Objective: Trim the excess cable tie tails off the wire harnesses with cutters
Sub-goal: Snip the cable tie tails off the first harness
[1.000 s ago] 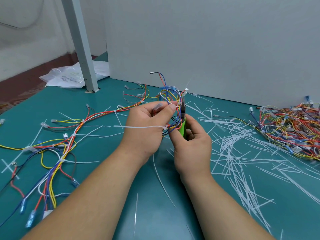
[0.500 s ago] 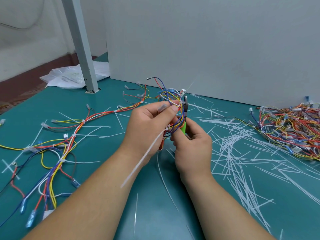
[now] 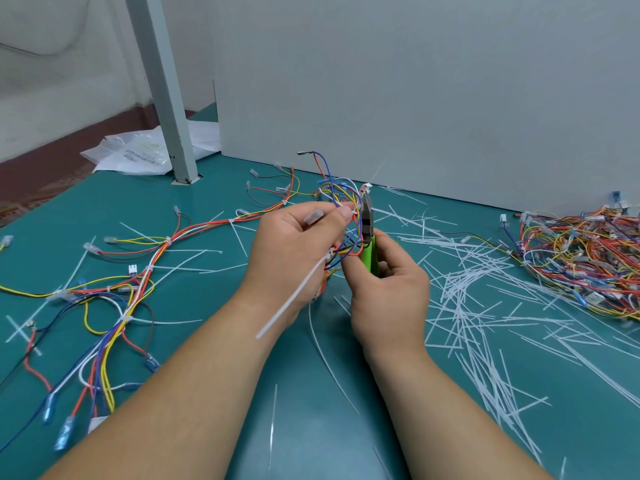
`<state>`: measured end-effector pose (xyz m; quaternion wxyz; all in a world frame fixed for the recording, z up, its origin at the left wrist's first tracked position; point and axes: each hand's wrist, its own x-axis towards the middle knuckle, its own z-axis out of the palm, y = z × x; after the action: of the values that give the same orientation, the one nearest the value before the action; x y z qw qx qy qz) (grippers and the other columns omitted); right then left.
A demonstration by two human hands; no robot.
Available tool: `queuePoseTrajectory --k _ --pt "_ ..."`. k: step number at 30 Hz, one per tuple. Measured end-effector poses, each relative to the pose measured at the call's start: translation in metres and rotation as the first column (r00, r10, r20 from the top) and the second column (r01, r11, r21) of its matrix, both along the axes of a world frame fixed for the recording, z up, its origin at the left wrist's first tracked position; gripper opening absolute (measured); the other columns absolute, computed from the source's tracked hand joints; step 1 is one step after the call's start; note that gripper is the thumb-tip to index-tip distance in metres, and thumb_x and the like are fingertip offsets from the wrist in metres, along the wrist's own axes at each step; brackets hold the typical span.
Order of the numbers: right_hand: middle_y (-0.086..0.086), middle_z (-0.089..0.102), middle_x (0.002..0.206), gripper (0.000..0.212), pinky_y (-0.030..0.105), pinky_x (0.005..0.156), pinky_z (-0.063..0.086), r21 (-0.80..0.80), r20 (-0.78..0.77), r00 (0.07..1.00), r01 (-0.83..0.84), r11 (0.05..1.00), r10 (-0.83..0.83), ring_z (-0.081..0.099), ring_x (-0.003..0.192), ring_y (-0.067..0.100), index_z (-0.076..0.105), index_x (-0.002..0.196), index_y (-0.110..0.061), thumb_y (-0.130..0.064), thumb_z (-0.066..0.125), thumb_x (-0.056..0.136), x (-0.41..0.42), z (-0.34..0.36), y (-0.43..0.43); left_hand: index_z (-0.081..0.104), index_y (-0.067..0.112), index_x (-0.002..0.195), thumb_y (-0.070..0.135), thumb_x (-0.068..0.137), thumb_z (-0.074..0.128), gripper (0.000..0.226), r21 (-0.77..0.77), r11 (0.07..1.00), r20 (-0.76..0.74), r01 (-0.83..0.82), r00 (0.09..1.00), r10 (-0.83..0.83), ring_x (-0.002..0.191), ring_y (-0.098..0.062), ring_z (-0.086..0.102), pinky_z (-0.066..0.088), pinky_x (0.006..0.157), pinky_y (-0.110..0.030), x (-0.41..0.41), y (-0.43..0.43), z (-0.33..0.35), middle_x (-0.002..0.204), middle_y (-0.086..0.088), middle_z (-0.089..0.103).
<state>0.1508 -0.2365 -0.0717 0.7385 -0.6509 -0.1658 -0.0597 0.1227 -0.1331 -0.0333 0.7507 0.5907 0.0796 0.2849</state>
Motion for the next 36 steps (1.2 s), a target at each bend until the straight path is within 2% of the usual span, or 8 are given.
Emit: queuePoseTrajectory --k 5,9,13,19,23,26,32,36 --pt "0.0 0.056 0.072 0.014 0.029 0.057 0.036 0.028 -0.015 0.998 -0.059 0.998 0.059 0.041 0.066 0.015 0.078 0.095 -0.021 -0.017 0.07 0.085 -0.003 0.002 0.0 0.077 0.003 0.093 0.025 0.096 0.064 0.026 -0.13 0.988 0.031 0.082 0.996 -0.079 0.052 -0.011 0.055 0.047 0.05 -0.018 -0.003 0.0 0.002 0.062 -0.006 0.064" --pt "-0.006 0.053 0.067 0.017 0.022 0.054 0.036 0.048 -0.023 0.997 -0.068 0.997 0.069 0.039 0.062 0.01 0.081 0.089 -0.029 -0.017 0.07 0.082 -0.004 0.005 0.001 0.069 0.005 0.091 0.027 0.091 0.061 0.024 -0.118 0.987 0.066 0.108 0.993 -0.101 0.065 -0.024 0.062 0.051 0.053 -0.023 -0.006 0.003 0.005 0.079 -0.02 0.067" --pt "-0.008 0.059 0.068 0.022 0.02 0.055 0.039 0.066 -0.026 0.996 -0.086 0.994 0.088 0.042 0.061 0.009 0.081 0.089 -0.03 -0.013 0.069 0.083 -0.004 0.005 0.001 0.055 0.01 0.106 0.023 0.084 0.065 0.027 -0.056 0.99 0.134 0.132 0.983 -0.123 0.064 -0.013 0.063 0.052 0.058 -0.022 -0.008 -0.001 0.006 0.076 -0.001 0.068" --pt "0.024 0.071 0.094 0.019 0.038 0.07 0.045 0.091 -0.063 0.992 -0.103 0.991 0.109 0.053 0.078 0.016 0.08 0.105 -0.019 -0.016 0.071 0.088 -0.001 0.003 0.0 0.046 0.02 0.129 0.011 0.078 0.077 0.06 0.054 0.99 0.172 0.133 0.975 -0.141 0.079 -0.025 0.064 0.059 0.081 -0.038 -0.008 -0.009 0.0 0.099 -0.011 0.072" --pt "0.008 0.07 0.078 0.014 0.033 0.064 0.043 0.067 -0.032 0.994 -0.098 0.993 0.101 0.049 0.072 0.011 0.081 0.098 -0.029 -0.022 0.072 0.088 0.0 0.002 0.0 0.064 0.016 0.119 0.005 0.082 0.073 0.04 0.081 0.994 0.156 0.074 0.984 -0.086 0.077 -0.013 0.068 0.057 0.075 -0.022 -0.005 -0.007 -0.001 0.097 -0.004 0.077" --pt "-0.005 0.071 0.08 0.019 0.031 0.063 0.043 0.064 -0.037 0.993 -0.108 0.992 0.111 0.049 0.07 0.01 0.081 0.1 -0.03 -0.022 0.071 0.086 0.001 0.002 -0.001 0.073 0.021 0.108 0.011 0.082 0.071 0.028 0.133 0.989 0.116 0.068 0.99 -0.083 0.076 -0.008 0.068 0.057 0.074 -0.024 -0.005 -0.005 -0.002 0.086 0.005 0.077" --pt "0.025 0.068 0.089 0.02 0.04 0.072 0.042 0.052 -0.033 0.994 -0.101 0.993 0.103 0.049 0.08 0.015 0.081 0.098 -0.026 -0.013 0.073 0.085 0.001 0.001 0.0 0.076 0.026 0.099 0.009 0.086 0.07 0.022 0.134 0.99 0.065 0.04 0.997 -0.049 0.071 -0.006 0.07 0.056 0.069 -0.021 -0.004 -0.004 0.0 0.081 0.01 0.077" --pt "0.019 0.072 0.088 0.027 0.04 0.073 0.045 0.045 -0.026 0.994 -0.105 0.993 0.106 0.052 0.08 0.015 0.081 0.1 -0.028 -0.004 0.074 0.088 0.002 0.0 -0.001 0.077 0.021 0.096 -0.001 0.091 0.069 0.024 0.125 0.991 0.057 0.056 0.996 -0.064 0.071 -0.008 0.07 0.059 0.069 -0.023 -0.005 -0.004 0.001 0.081 0.005 0.078"
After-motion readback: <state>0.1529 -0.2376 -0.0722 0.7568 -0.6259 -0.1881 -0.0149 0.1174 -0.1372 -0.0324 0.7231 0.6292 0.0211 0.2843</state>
